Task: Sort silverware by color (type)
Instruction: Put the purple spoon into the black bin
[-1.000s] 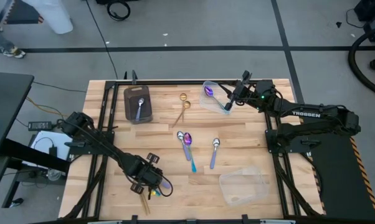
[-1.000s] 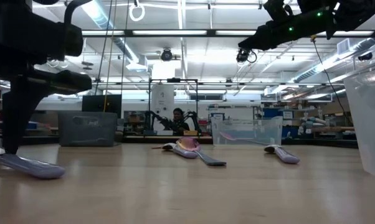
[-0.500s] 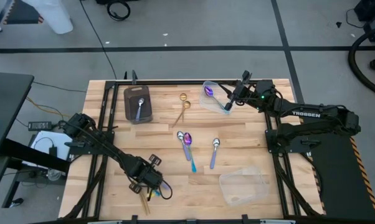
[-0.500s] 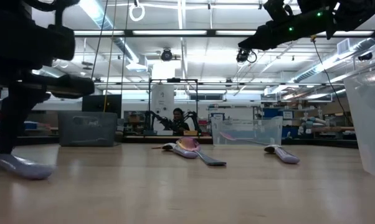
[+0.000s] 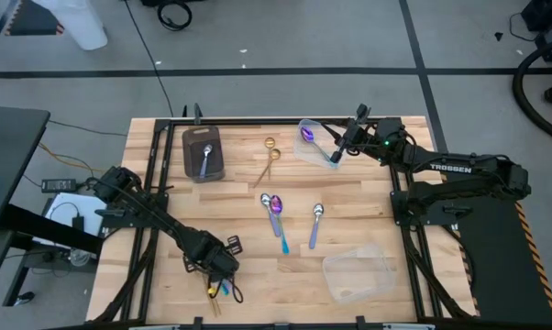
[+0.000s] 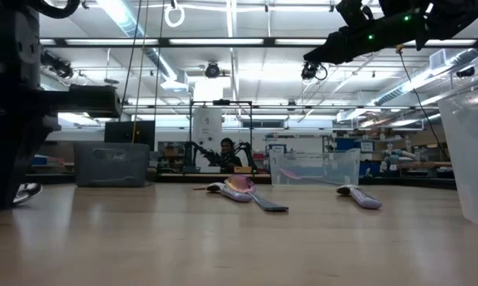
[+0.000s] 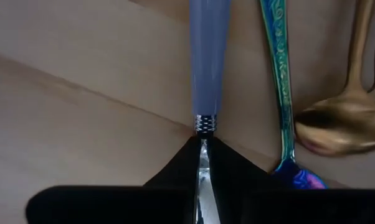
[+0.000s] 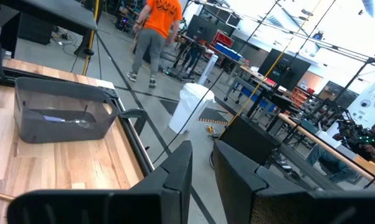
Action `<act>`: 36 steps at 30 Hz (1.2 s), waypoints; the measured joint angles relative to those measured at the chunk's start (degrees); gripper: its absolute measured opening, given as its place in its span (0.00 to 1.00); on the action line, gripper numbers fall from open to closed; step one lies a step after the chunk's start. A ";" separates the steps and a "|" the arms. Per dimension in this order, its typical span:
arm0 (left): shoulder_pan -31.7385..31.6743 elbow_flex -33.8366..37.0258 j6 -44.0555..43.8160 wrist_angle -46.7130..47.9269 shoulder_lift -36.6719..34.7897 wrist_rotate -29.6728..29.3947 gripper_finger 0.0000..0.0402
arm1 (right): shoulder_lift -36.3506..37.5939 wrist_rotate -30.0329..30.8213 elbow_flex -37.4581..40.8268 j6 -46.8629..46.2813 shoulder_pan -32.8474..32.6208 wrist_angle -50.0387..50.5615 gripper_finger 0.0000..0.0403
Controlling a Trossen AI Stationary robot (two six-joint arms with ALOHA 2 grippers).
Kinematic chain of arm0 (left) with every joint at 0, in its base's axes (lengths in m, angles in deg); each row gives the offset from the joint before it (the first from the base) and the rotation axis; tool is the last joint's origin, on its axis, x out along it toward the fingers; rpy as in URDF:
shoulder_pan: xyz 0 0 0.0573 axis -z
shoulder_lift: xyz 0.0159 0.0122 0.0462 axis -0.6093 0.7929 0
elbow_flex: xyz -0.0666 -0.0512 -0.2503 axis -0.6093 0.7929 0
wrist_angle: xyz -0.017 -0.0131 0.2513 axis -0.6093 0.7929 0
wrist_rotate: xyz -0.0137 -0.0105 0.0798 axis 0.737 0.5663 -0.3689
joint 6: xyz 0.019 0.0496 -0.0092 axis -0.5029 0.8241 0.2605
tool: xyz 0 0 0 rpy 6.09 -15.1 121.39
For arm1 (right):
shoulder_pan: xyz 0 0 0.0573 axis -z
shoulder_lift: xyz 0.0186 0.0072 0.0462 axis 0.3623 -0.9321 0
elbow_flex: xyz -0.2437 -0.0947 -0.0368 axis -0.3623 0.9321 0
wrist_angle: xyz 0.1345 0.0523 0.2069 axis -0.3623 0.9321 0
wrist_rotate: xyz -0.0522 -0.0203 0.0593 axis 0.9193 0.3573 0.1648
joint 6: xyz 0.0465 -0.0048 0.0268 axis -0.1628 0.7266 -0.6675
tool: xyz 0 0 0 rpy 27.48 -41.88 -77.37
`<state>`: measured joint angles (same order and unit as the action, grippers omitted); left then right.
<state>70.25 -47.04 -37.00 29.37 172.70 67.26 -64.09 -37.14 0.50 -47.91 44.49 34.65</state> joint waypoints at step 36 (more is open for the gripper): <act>-3.12 -11.61 -107.95 17.30 -2.25 4.52 0.38 | 0.00 0.02 0.00 0.00 0.00 -0.03 0.19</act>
<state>67.14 -58.65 -144.95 46.68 170.45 71.78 -64.09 -37.12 0.50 -47.91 44.49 34.62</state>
